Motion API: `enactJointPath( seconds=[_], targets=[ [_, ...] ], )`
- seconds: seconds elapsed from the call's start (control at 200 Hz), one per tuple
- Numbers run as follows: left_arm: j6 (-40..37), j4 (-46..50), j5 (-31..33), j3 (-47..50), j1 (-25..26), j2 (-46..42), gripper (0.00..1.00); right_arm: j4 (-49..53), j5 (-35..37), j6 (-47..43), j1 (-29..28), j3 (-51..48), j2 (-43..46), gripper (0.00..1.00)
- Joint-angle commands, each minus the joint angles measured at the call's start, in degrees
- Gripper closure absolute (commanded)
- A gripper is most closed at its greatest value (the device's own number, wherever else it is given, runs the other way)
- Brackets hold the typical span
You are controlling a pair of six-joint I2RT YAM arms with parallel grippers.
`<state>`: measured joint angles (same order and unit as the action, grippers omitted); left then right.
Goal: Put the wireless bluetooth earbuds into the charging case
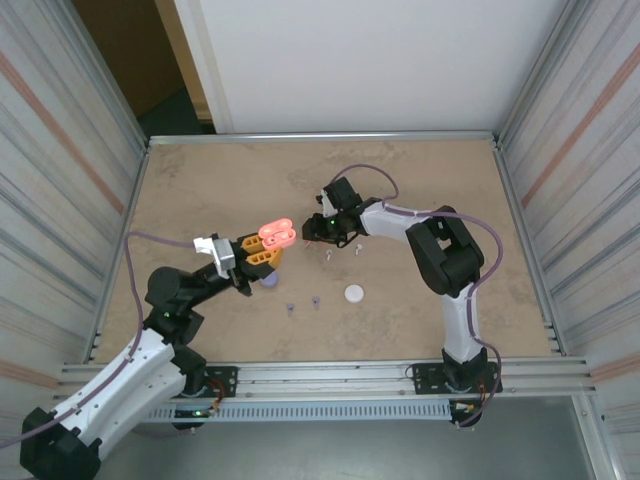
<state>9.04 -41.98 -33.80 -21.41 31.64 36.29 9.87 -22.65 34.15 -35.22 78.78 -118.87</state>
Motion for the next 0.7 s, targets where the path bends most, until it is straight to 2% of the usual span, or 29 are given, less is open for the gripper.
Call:
enactJointPath(
  seconds=[0.0, 0.697],
  targets=[
    [0.0, -1.0, -0.2, 0.1, 0.5, -1.1, 1.0, -1.3, -0.9, 1.5, 0.5, 1.9, -1.6, 0.62],
    [-0.5, 0.8, 0.2, -0.5, 0.5, -2.8, 1.0, 1.2, 1.0, 0.6, 0.2, 4.4, -4.4, 0.64]
  ],
)
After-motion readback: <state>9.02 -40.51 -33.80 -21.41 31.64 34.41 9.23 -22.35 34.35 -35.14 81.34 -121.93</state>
